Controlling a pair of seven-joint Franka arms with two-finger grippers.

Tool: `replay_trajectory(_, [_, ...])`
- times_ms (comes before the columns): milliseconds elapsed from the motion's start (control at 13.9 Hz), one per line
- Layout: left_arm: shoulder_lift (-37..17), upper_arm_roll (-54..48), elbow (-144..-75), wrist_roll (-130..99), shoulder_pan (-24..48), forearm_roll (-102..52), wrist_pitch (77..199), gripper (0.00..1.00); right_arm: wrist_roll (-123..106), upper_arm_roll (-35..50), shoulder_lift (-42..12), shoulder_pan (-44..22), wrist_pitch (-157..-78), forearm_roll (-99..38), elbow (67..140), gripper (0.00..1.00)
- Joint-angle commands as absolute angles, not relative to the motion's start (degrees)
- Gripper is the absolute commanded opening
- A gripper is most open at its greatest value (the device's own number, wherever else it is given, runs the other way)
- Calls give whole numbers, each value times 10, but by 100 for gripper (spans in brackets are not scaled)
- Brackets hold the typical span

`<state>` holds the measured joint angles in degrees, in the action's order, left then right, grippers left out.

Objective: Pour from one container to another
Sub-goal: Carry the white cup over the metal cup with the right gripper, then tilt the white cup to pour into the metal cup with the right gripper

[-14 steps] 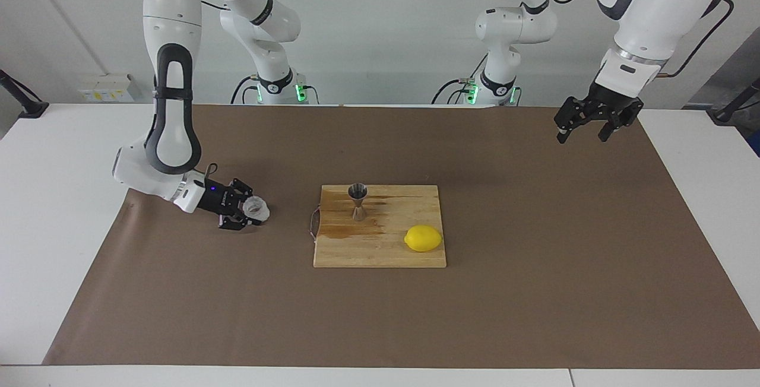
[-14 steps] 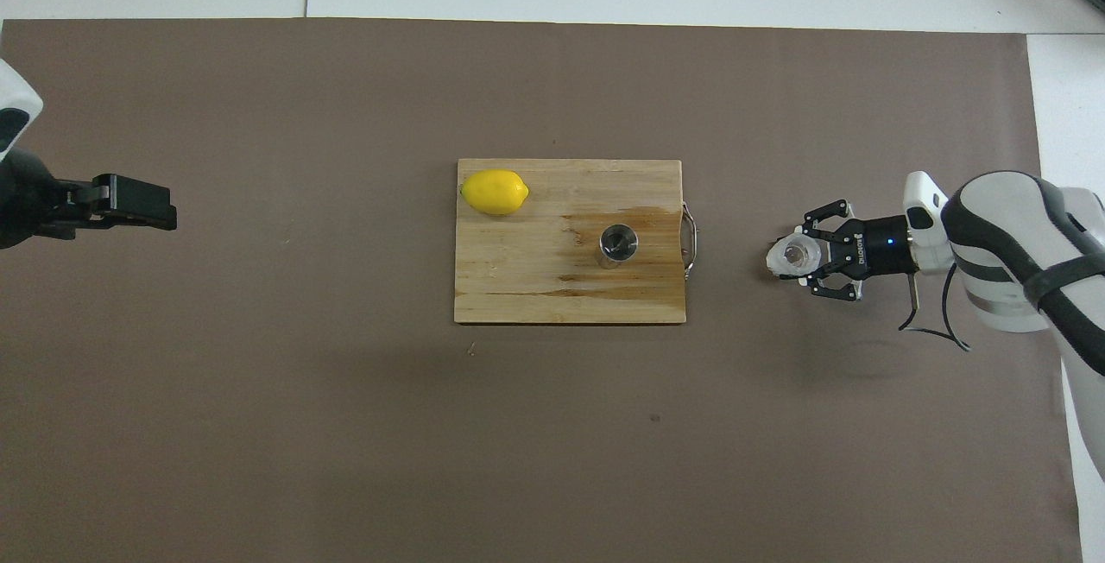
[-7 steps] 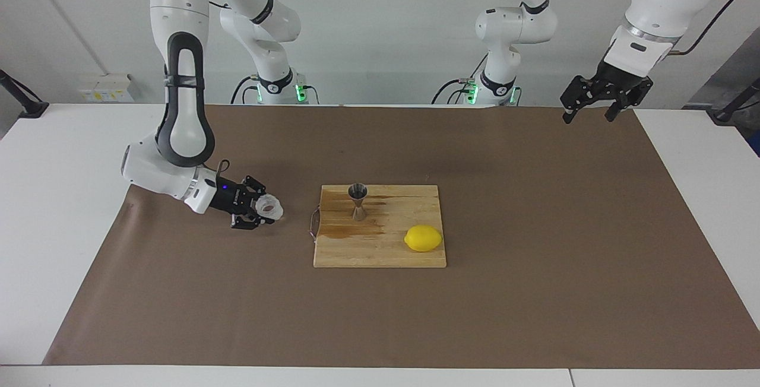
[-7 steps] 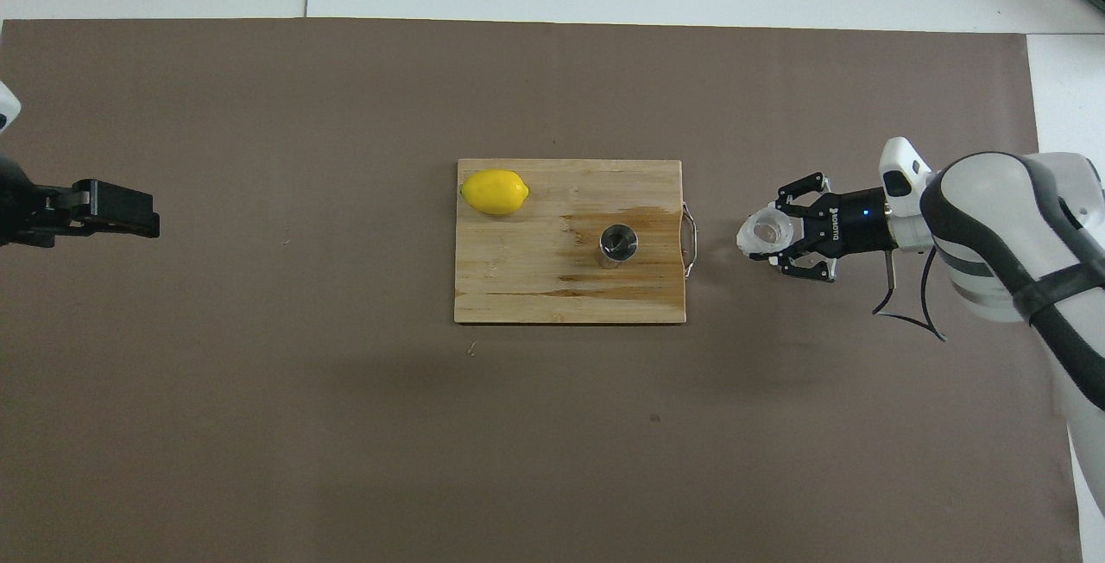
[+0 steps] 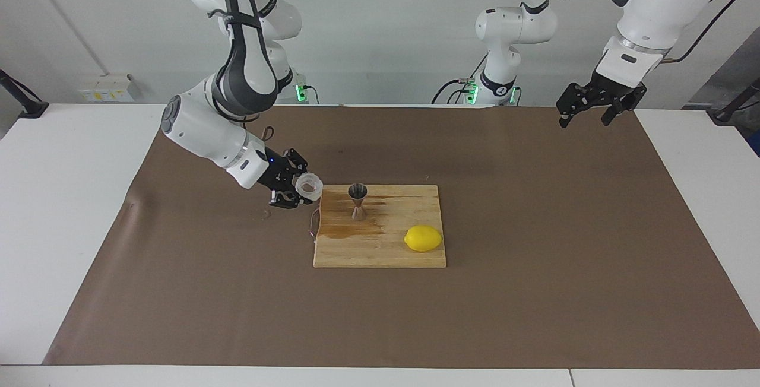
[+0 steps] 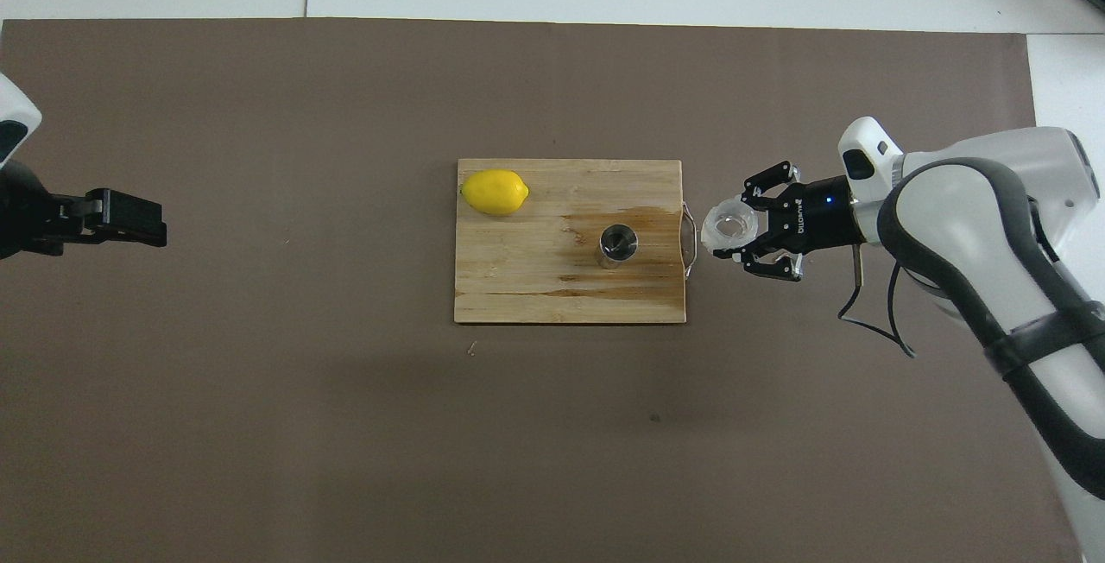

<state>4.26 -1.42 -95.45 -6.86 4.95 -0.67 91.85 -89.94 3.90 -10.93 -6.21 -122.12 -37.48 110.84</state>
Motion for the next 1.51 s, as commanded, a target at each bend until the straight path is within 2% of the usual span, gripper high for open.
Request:
replay_trajectory(0, [61, -8, -973, -68, 52, 6, 928, 100, -855, 40, -107, -77, -1234, -334, 1106, 20])
replay_trajectory(717, [58, -5, -971, -56, 51, 1, 942, 100, -706, 40, -100, -145, -1271, -167, 1091, 20])
replay_trajectory(933, [58, -4, -973, 45, 46, 1, 957, 100, -666, 42, -101, -154, -1271, -116, 1085, 20])
replay_trajectory(1435, [58, -4, -975, -16, 46, 1, 964, 100, -616, 41, -96, -192, -1266, -12, 1085, 21])
